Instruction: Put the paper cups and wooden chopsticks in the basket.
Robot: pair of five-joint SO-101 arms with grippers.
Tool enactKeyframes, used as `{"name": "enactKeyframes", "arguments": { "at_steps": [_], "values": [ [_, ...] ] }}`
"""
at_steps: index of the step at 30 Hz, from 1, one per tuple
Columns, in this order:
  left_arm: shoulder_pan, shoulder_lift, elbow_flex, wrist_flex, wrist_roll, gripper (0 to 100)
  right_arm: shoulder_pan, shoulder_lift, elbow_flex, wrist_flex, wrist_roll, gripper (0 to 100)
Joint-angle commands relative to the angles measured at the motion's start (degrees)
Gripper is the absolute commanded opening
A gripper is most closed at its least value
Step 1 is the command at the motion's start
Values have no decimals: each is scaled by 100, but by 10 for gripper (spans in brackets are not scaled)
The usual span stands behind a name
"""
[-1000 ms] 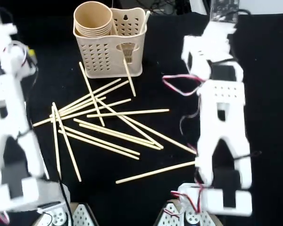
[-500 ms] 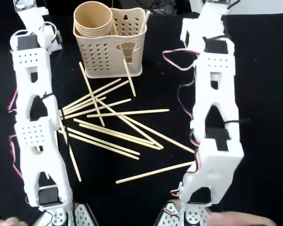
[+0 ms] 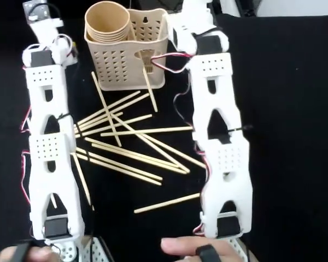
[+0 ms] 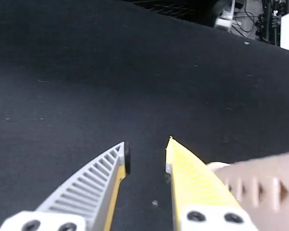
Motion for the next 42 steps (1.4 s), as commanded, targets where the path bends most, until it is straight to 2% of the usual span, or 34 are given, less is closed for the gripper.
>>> {"name": "enactKeyframes", "arguments": {
  "at_steps": [1,8,21,26,32,42],
  "values": [
    [303,-123,-303,9,26,156,-53,171,-998,396,70,145],
    [541,-114,-312,176,26,156,-141,479,-2220,1037,114,145],
    [637,-141,-338,862,26,155,-149,593,-2668,2110,114,148],
    [690,-97,-936,1319,26,155,-149,866,-2536,2066,123,148],
    [708,-88,-901,1389,9,155,-132,1358,-2589,1767,123,149],
    [743,-79,-866,1398,9,155,-132,1174,-3046,2145,756,149]
  ]
}}
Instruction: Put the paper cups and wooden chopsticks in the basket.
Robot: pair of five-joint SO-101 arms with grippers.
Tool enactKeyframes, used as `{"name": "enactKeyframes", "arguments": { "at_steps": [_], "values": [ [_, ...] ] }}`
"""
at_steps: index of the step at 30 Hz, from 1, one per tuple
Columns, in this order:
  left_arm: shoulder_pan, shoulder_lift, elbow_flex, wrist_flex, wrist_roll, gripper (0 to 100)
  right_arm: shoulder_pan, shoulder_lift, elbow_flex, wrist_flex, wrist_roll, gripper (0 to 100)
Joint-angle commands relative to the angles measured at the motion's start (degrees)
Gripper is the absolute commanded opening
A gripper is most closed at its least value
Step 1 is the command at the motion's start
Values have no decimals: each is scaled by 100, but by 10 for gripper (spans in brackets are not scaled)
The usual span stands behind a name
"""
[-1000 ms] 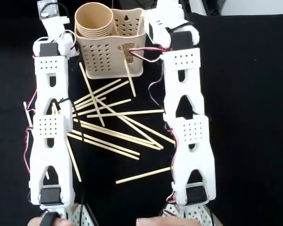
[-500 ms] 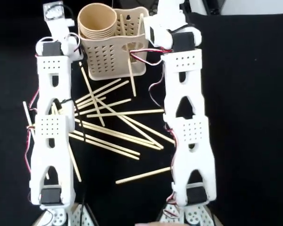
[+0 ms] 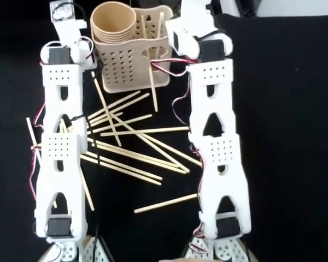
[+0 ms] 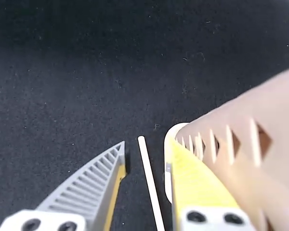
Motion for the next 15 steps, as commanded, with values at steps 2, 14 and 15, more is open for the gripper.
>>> {"name": "enactKeyframes", "arguments": {
  "at_steps": [2,14,15],
  "values": [
    [163,-88,-207,18,9,155,-70,-286,-136,211,114,149],
    [57,-79,-207,18,18,155,308,-998,-136,149,70,144],
    [57,-79,-207,18,26,155,378,-998,-119,114,70,136]
  ]
}}
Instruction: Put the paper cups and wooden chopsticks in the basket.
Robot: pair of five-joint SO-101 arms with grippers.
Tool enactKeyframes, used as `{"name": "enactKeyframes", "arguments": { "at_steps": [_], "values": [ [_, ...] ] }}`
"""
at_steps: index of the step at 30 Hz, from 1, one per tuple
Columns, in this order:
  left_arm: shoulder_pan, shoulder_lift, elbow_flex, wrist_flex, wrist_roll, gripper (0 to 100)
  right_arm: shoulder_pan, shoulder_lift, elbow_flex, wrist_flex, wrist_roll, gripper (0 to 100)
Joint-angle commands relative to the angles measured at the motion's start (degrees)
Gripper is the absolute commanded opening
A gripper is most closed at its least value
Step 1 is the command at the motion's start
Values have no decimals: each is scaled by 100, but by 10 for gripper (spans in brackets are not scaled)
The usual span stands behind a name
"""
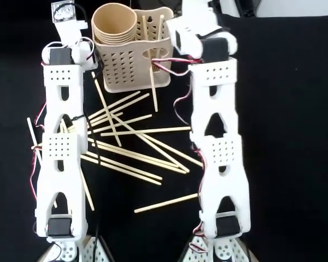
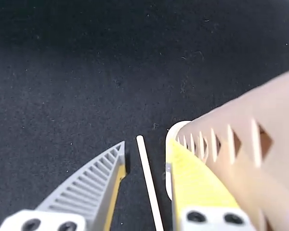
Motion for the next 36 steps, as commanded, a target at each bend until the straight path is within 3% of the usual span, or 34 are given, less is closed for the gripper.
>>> {"name": "enactKeyframes", "arguments": {
  "at_steps": [1,4,9,15,18,31,36],
  "values": [
    [48,-88,-207,18,26,155,308,-391,-57,-237,26,116],
    [48,-88,-207,18,26,155,615,-171,-57,-448,26,6],
    [48,-88,-207,18,26,155,879,892,-66,-1064,35,13],
    [48,-88,-207,9,18,155,721,2413,-110,-3209,62,13],
    [13,-88,-207,0,0,155,519,2756,-110,-3675,70,13],
    [-119,598,-251,-18,-9,154,0,2835,-119,-2945,70,13],
    [-101,607,-259,9,-18,87,-141,2527,-119,-2321,35,13]
  ]
}}
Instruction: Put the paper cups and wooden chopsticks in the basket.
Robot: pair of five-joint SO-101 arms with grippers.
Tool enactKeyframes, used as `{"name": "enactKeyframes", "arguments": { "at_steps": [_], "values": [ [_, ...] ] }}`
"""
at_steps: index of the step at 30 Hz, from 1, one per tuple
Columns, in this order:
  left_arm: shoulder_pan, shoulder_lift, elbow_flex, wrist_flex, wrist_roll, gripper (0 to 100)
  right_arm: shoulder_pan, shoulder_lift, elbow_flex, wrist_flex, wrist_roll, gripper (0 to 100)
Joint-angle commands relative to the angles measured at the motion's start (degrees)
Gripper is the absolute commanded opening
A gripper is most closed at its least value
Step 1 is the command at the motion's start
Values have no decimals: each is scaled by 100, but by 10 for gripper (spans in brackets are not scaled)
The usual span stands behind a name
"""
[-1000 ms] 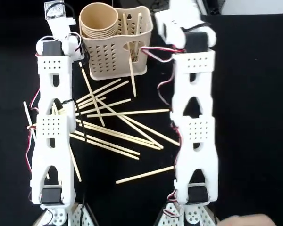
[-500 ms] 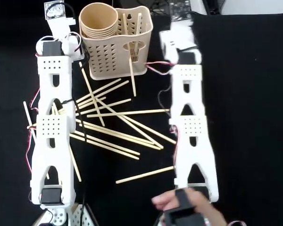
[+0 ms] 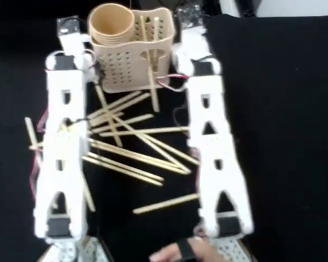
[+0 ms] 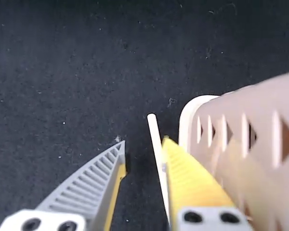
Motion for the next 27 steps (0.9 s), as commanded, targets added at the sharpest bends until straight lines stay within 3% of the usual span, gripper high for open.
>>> {"name": "enactKeyframes", "arguments": {
  "at_steps": [1,13,27],
  "values": [
    [-48,-105,-251,18,-35,88,-290,-505,-127,431,26,13],
    [13,-185,-259,703,-35,60,-281,-1130,-127,1960,79,13],
    [110,-879,-251,941,0,62,132,-1727,-136,1873,26,13]
  ]
}}
